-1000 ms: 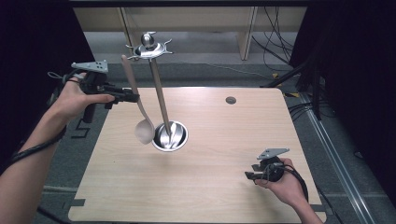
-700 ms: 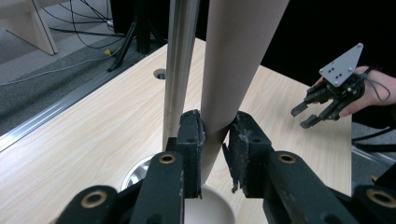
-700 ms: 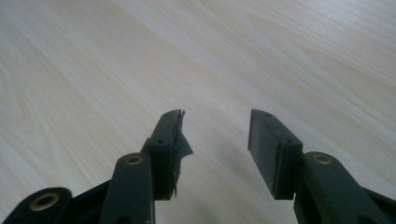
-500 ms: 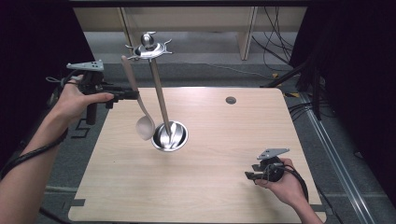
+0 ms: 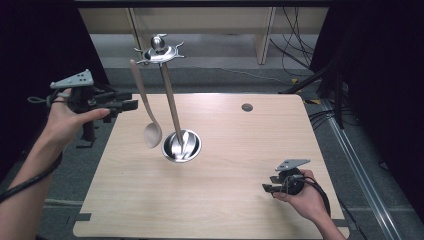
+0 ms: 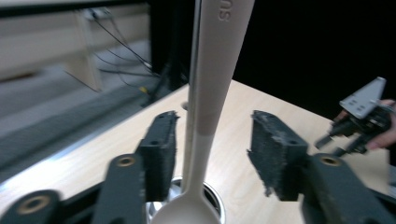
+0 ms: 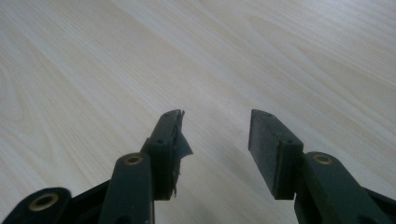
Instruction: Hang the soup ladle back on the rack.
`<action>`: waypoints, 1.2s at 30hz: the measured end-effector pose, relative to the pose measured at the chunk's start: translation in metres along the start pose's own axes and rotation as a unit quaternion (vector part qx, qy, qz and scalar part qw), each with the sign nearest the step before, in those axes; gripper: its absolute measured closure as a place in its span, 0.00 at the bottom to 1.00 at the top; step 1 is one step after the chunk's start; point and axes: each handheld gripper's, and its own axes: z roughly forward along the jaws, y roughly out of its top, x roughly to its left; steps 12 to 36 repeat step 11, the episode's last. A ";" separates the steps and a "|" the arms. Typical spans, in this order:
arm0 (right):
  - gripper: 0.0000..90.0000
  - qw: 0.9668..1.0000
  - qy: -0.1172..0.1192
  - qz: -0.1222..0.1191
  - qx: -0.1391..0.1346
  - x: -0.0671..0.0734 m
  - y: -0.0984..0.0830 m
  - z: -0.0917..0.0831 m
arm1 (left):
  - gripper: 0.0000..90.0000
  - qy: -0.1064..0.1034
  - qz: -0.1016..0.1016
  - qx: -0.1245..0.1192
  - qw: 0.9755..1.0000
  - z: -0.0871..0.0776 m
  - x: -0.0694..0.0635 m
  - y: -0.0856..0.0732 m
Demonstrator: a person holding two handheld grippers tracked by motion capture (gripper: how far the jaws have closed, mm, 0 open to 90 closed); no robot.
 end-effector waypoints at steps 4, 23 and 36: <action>0.61 1.000 0.000 0.007 0.002 0.000 0.000 -0.002 | 0.35 0.065 -0.002 -0.051 0.997 -0.022 -0.026 -0.037; 0.61 1.000 -0.003 0.011 -0.006 -0.001 0.001 -0.004 | 0.27 0.143 -0.036 -0.035 0.988 -0.031 -0.080 -0.145; 0.61 1.000 -0.003 0.011 -0.006 -0.001 0.001 -0.004 | 0.27 0.143 -0.036 -0.035 0.988 -0.031 -0.080 -0.145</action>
